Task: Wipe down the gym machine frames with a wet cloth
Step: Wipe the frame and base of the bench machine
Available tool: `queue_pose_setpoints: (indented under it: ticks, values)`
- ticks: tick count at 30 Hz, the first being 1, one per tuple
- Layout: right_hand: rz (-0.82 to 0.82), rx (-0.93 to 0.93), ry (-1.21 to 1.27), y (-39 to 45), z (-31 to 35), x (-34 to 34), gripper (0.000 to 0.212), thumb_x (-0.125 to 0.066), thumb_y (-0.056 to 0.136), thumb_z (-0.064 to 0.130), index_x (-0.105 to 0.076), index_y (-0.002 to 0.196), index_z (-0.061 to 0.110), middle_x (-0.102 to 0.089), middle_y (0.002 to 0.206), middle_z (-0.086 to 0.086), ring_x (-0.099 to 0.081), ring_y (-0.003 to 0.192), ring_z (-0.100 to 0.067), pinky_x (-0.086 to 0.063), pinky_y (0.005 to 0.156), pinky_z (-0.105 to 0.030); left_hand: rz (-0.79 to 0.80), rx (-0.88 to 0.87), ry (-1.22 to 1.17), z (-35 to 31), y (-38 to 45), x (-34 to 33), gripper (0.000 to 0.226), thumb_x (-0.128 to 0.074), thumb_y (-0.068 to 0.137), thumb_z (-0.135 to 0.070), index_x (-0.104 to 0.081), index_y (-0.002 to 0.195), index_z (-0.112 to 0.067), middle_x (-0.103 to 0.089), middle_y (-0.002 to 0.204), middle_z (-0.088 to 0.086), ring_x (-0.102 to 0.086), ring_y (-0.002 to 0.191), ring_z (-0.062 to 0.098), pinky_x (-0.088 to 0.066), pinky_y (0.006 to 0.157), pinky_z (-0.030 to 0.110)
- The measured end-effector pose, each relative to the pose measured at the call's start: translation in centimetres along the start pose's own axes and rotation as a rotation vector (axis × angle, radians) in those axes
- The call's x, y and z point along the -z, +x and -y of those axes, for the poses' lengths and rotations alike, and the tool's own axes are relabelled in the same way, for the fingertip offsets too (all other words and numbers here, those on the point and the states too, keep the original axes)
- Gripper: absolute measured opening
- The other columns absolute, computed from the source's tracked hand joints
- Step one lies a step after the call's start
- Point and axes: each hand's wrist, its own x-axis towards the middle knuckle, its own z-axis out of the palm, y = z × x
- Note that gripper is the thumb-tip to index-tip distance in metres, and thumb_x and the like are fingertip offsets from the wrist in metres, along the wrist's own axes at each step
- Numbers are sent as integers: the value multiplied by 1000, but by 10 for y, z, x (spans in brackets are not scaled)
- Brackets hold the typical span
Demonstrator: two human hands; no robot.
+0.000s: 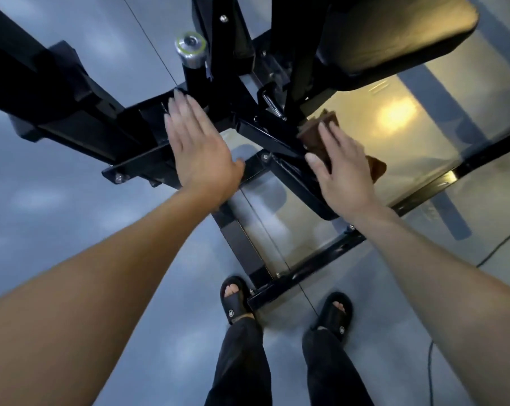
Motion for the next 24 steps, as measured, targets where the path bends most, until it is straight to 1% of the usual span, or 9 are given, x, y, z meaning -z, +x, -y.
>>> queue_pose_setpoints:
  ticks: [2,5,7,9,10,15,17,20,24]
  values:
    - [45,57,-140,0,-7,-12,56,-28,113,46,-26,164,23,-31,164,-10,-32,146,-33,-29,118,-52,22,15,123,20,30,-6,134,-64,79,-74,9,156,8,7,166,29,7,156,41,9,125,51]
    - [12,125,-104,10,-23,1,51,-35,112,40,-37,160,22,-37,154,-15,-44,128,-37,-39,105,-53,37,2,166,47,67,-4,132,-61,73,-84,-12,155,7,-29,155,28,-22,148,44,3,124,60]
    - [57,96,-127,18,-32,5,59,-38,110,48,-29,163,21,-28,159,-15,-39,132,-36,-38,108,-53,39,-92,232,57,83,-8,126,-51,75,-88,-21,151,7,-37,146,27,-29,143,42,1,124,61]
    - [96,10,-189,21,-32,-2,67,-29,110,57,-18,165,21,-21,166,-12,-31,144,-35,-29,117,-52,25,-178,190,61,92,-16,119,-48,76,-86,-25,151,5,-40,143,26,-33,140,40,-7,124,60]
    - [83,0,-222,21,-27,-7,68,-24,110,60,-17,165,22,-24,167,-10,-31,147,-33,-28,119,-51,-1,-199,165,62,95,-20,116,-48,76,-84,-27,150,3,-43,141,24,-36,137,39,-13,122,60]
    - [-114,127,-263,37,17,-37,62,-30,111,54,-30,163,19,-41,162,-10,-52,136,-29,-41,111,-44,-50,-216,172,63,96,-27,111,-50,76,-84,-32,146,0,-47,132,21,-44,125,39,-26,115,58]
    - [-170,209,-282,57,42,-53,61,-38,110,50,-33,161,18,-42,161,-12,-54,133,-29,-43,110,-42,-62,-212,181,62,95,-25,110,-52,76,-83,-33,145,1,-48,132,21,-45,125,38,-27,115,57]
    - [-155,342,-344,93,82,-68,65,-43,106,49,-30,163,21,-39,163,-10,-51,137,-27,-40,114,-41,-50,-197,192,59,95,-24,114,-48,75,-84,-31,148,2,-46,134,21,-43,128,37,-22,119,59]
    - [-117,357,-302,102,91,-68,66,-46,104,47,-31,163,21,-38,164,-8,-42,145,-27,-33,121,-42,-50,-185,191,60,97,-26,116,-44,75,-85,-28,151,1,-46,131,21,-43,127,38,-19,119,63]
